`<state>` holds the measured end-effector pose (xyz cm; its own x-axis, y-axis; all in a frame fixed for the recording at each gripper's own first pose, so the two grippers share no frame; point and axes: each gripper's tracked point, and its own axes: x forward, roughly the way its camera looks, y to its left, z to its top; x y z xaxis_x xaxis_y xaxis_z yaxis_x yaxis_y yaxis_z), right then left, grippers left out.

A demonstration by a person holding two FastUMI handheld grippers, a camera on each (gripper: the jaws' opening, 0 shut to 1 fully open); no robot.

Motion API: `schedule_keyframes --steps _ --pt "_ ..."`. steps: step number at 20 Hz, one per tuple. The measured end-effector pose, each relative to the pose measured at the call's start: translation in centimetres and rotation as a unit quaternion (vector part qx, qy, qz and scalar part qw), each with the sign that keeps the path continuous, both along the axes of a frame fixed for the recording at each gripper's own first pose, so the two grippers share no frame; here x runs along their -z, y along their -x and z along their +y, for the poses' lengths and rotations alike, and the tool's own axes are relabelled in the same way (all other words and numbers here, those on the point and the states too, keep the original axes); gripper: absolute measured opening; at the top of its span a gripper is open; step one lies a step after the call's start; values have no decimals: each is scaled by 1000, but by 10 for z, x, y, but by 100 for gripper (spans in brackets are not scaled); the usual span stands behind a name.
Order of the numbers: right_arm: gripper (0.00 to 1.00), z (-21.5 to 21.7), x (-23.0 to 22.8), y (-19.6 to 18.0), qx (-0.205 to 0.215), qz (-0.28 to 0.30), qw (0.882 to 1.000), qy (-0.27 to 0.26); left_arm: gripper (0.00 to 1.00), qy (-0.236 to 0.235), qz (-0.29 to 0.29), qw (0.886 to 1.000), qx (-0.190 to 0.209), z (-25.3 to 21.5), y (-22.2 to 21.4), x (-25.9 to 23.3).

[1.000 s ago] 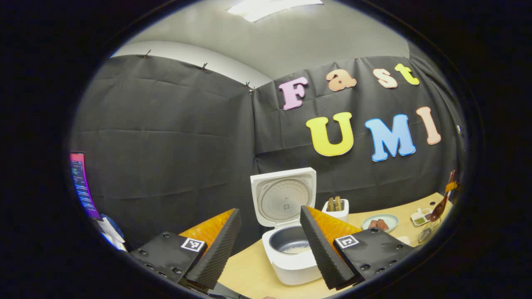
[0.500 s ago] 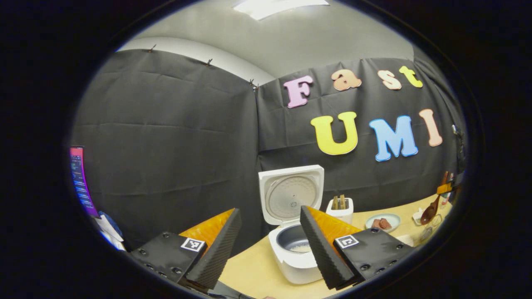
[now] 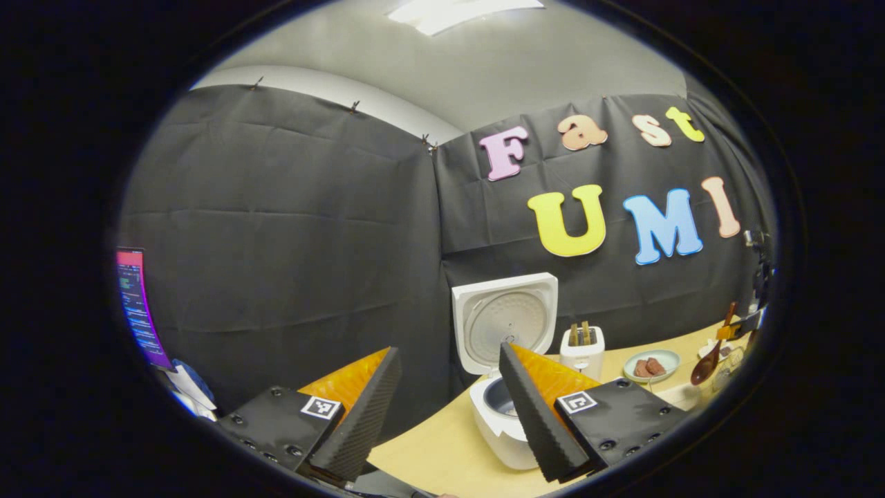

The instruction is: Close the left gripper, press the button to open the rice cooker; take a wooden spoon from the chopstick holder with the right hand, scoop a spoonful of rice and pour it into the rice cooker, then put the wooden spoon back into the chopstick holder.

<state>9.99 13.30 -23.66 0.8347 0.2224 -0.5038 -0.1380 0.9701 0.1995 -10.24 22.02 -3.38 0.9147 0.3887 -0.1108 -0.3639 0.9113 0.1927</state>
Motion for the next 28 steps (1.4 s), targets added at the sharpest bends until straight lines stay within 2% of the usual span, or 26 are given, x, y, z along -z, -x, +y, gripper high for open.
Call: schedule_keyframes --steps 6,7,12,16,22,23,25,28 --pt "10 19 39 5 -7 20 999 45 98 0 10 1000 -7 21 4 12" --pt "10 22 39 4 -5 15 999 48 100 -1 12 1000 -8 23 4 15" --pt "9 48 44 10 -16 16 998 53 98 10 17 1000 -10 34 1 25" --pt "10 73 45 21 -34 18 998 46 100 12 19 1000 -9 39 -4 29" --pt "10 91 48 29 -28 56 998 -18 98 11 15 1000 -1 41 -9 28" --pt "10 90 49 28 -18 65 997 -38 94 11 14 1000 0 41 -11 27" --pt "10 83 51 28 5 89 992 -88 98 11 12 1000 4 38 -15 27" --pt "9 60 58 25 55 129 977 -162 100 10 13 1000 10 34 -17 27"
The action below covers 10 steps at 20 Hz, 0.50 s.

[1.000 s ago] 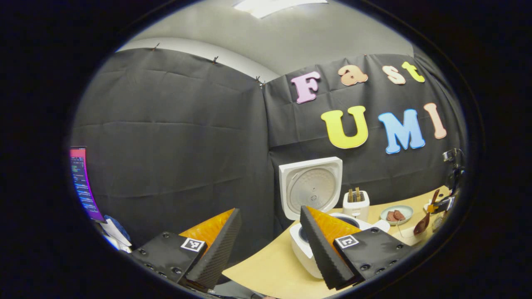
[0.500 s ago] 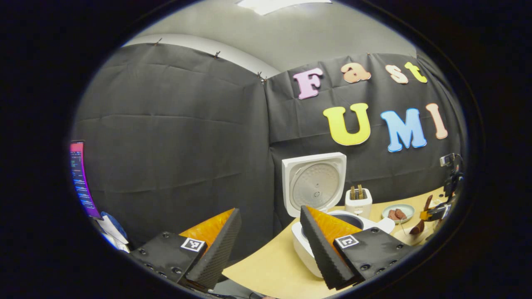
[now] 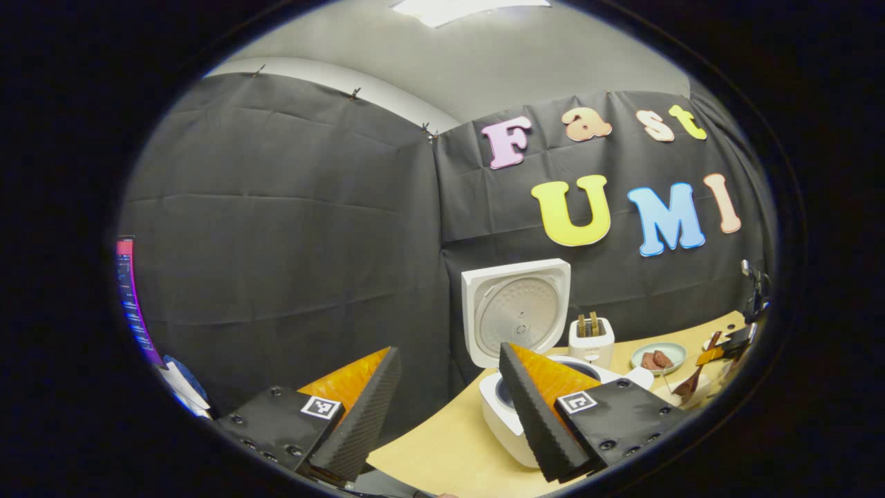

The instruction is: Close the left gripper, press the button to open the rice cooker; take a wooden spoon from the chopstick holder with the right hand, scoop a spoonful of rice and pour it into the rice cooker, then put the wooden spoon back into the chopstick holder.

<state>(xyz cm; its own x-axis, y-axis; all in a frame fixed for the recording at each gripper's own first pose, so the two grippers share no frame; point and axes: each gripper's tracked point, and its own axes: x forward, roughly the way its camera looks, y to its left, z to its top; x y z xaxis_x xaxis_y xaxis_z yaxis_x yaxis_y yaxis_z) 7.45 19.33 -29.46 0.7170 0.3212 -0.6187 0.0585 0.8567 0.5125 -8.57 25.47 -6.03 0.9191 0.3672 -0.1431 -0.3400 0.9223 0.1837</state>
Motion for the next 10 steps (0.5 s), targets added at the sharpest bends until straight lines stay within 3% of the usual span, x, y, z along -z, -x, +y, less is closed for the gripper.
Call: schedule_keyframes --steps 6,10 --pt "10 -33 16 0 82 74 986 -129 98 -6 -1 1000 10 -9 -6 -4" --pt "9 -40 8 -2 94 80 976 -178 99 -8 1 1000 17 -15 -9 -4"
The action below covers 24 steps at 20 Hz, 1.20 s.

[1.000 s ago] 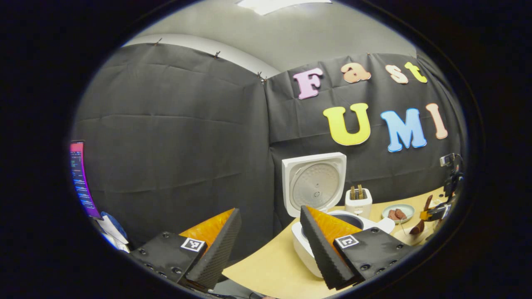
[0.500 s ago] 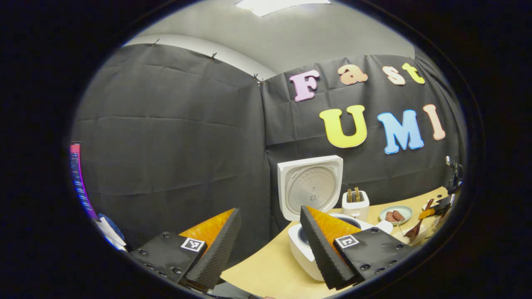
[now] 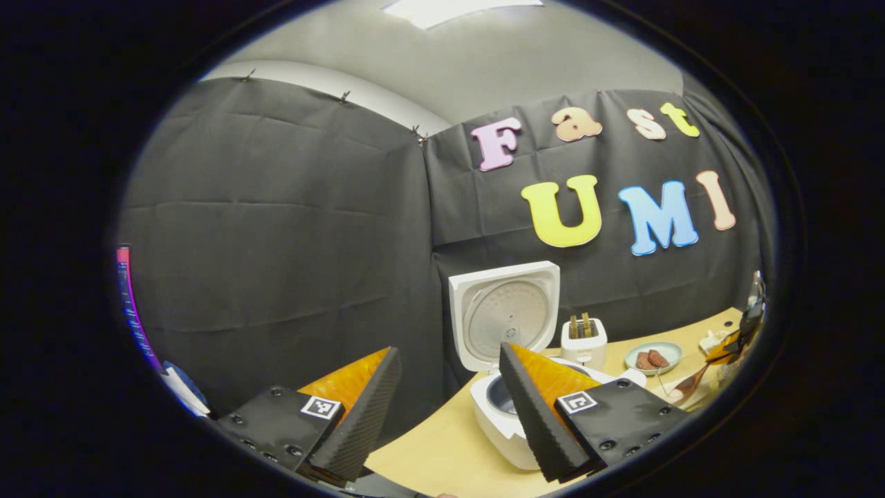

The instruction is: Close the left gripper, press the button to open the rice cooker; take a wooden spoon from the chopstick holder with the right hand, scoop a spoonful of rice and pour it into the rice cooker, then put the wooden spoon back into the chopstick holder.

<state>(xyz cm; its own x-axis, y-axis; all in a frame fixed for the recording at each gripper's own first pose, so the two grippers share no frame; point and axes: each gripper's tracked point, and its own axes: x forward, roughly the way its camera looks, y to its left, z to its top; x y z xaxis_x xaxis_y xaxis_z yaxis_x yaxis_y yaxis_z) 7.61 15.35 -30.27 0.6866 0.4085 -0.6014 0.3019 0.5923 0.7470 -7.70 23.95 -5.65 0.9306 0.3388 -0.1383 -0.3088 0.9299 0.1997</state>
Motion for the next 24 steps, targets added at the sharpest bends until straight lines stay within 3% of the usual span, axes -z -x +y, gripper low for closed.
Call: schedule_keyframes --steps 8,9,13,14,23,24 --pt "9 4 -42 -9 14 -17 996 -85 100 11 -8 1000 0 -1 2 0" --pt "9 5 -48 -10 15 -20 995 -96 92 14 -10 1000 -2 1 5 0" --pt "9 20 -77 -16 13 -31 989 -147 92 19 -12 1000 -14 12 13 1" --pt "9 26 -85 -17 11 -35 986 -160 98 19 -13 1000 -17 15 16 -1" --pt "9 109 -180 -21 -66 -100 968 -219 92 18 -20 999 -41 37 41 -6" --pt "9 119 -186 -21 -76 -107 968 -216 94 19 -20 999 -46 41 44 -6"
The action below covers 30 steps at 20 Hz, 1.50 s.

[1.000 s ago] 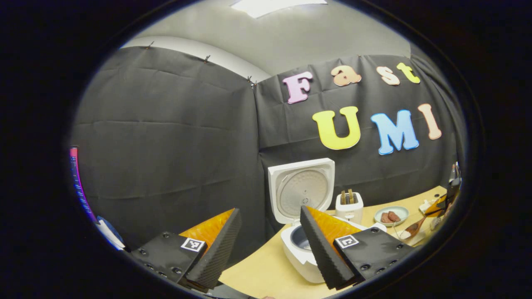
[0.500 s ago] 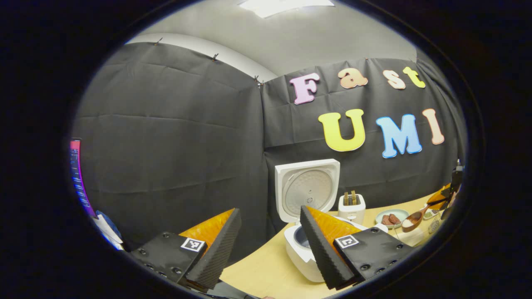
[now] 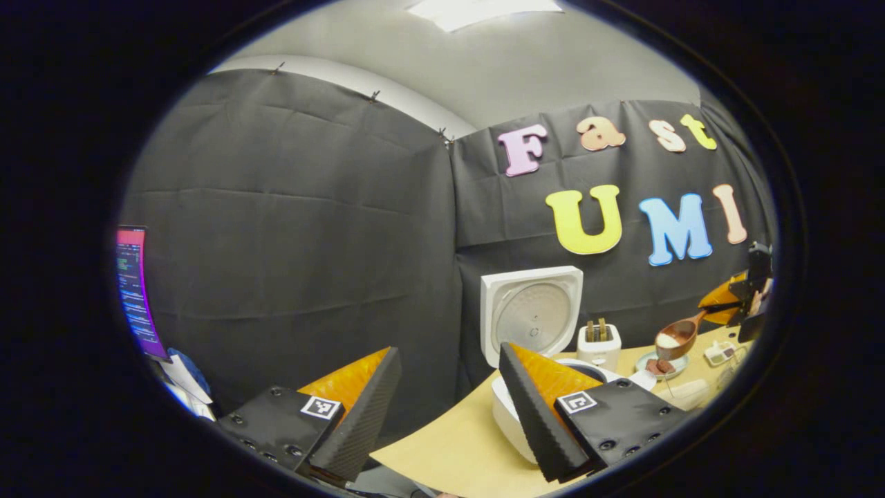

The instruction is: Close the left gripper, press the button to open the rice cooker; take a wooden spoon from the chopstick holder with the right hand, scoop a spoonful of rice and pour it into the rice cooker, then put the wooden spoon back into the chopstick holder.

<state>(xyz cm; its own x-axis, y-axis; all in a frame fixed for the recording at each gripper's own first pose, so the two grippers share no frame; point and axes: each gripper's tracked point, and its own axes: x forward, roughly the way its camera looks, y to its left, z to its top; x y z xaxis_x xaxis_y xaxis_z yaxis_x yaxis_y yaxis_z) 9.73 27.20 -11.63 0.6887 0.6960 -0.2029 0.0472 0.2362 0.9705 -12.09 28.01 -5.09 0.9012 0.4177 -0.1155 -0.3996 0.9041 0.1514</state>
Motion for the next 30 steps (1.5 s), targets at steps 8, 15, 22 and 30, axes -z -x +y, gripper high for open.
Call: schedule_keyframes --steps 8,15,22,30 --pt "9 85 -23 2 -62 -48 997 23 100 -3 6 999 -47 33 37 1" --pt "9 154 -14 2 -97 -88 989 72 100 -16 19 997 -76 55 61 0" --pt "9 213 19 -3 -130 -109 975 145 100 -25 30 994 -104 72 79 3" --pt "9 242 43 3 -177 -183 924 284 100 -14 35 991 -132 82 91 12"
